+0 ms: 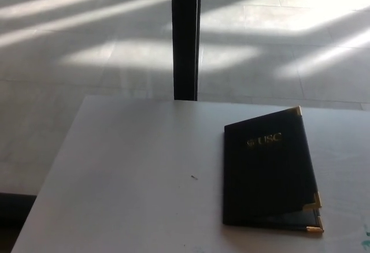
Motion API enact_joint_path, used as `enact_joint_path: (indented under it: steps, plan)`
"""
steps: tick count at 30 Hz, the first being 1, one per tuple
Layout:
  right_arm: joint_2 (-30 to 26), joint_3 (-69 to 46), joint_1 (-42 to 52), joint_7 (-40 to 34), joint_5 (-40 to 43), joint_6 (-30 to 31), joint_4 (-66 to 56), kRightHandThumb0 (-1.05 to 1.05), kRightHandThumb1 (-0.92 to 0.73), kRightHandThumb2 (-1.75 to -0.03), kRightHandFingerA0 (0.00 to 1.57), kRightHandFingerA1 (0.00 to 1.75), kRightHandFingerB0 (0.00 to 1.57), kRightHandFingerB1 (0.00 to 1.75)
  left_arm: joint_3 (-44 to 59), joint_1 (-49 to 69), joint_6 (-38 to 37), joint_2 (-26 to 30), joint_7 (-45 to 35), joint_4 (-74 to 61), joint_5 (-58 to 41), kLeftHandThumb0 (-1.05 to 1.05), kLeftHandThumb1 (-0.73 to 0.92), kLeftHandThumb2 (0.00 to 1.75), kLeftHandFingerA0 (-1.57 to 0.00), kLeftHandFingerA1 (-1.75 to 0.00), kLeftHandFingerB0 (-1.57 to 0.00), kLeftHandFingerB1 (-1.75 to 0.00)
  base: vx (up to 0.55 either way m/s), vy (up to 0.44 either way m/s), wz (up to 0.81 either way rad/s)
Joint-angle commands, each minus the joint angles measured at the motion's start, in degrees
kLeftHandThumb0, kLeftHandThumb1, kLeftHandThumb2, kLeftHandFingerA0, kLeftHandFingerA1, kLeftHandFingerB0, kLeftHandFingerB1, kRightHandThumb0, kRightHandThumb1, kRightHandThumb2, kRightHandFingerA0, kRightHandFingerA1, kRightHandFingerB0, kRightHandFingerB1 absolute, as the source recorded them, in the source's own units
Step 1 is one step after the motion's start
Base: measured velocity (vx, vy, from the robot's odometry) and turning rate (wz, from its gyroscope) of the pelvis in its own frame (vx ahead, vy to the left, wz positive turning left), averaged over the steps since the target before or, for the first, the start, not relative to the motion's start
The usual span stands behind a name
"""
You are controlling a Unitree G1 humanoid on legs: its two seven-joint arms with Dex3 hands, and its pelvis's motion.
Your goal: There is a diary kept infront of the robot and the robot uses its right hand to grab its cover and puses it to the left to open it.
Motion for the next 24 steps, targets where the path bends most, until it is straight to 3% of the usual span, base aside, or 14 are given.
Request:
enact_joint_path:
  steps: [1,2,7,12,15,20,23,24]
  plan:
    - [1.7,2.7,1.9,1.2,-1.8,0.2,4.3,-0.89,-0.92,-0.77,0.32,0.48,0.22,0.39,-0.1,0.2,-1.6,0.9,-0.2,0.7,-1.8,-1.05,0.72,1.51,-0.64,-1.51,-0.41,-1.3,0.0,0.0,0.0]
    - [2.3,3.1,2.4,1.5,-1.7,0.5,5.7,-0.87,-0.92,-0.76,0.3,0.48,0.21,0.39,0.2,0.1,-1.2,1.0,-0.3,0.7,-2.3,-1.05,0.72,1.5,-0.59,-1.48,-0.34,-1.26,0.0,0.0,0.0]
    - [3.4,4.3,3.4,1.5,-2.3,0.0,8.6,-0.87,-0.92,-0.76,0.3,0.47,0.21,0.39,0.1,-0.1,-1.1,1.0,0.3,0.8,-2.8,-1.05,0.73,1.51,-0.63,-1.5,-0.39,-1.29,0.0,0.0,0.0]
    - [7.0,4.4,4.0,2.2,-1.6,-1.6,14.0,-0.88,-0.92,-0.71,0.23,0.45,0.15,0.38,-0.1,0.5,-1.2,1.0,-0.6,0.4,-3.4,-1.05,0.72,1.51,-0.57,-1.47,-0.33,-1.26,0.0,0.0,0.0]
    - [8.4,4.8,4.2,1.7,-2.5,-2.5,15.1,-0.87,-0.92,-0.76,0.23,0.45,0.14,0.38,-0.1,0.4,-1.2,1.0,0.1,0.6,-3.5,-1.05,0.71,1.49,-0.65,-1.48,-0.4,-1.28,0.0,0.0,0.0]
    - [11.9,6.2,4.4,-0.4,-2.6,-0.6,12.9,-0.89,-0.92,-0.76,0.25,0.43,0.15,0.37,-0.6,0.4,-1.4,1.1,0.0,0.8,-3.4,-1.05,0.73,1.51,-0.57,-1.46,-0.33,-1.24,0.0,0.0,0.0]
    - [14.7,9.2,3.9,-0.9,-3.7,-0.4,10.9,-0.85,-0.92,-0.78,0.24,0.42,0.14,0.37,-0.7,0.4,-1.5,1.0,0.4,0.5,-3.5,-1.05,0.71,1.5,-0.66,-1.5,-0.4,-1.29,0.0,0.0,0.0]
    - [15.0,10.0,3.9,-0.6,-4.3,-0.8,10.5,-0.84,-0.82,-1.08,0.18,0.49,0.13,0.47,-0.8,0.4,-1.5,1.0,0.1,0.4,-3.6,-1.05,0.72,1.5,-0.66,-1.51,-0.4,-1.3,0.0,0.0,0.0]
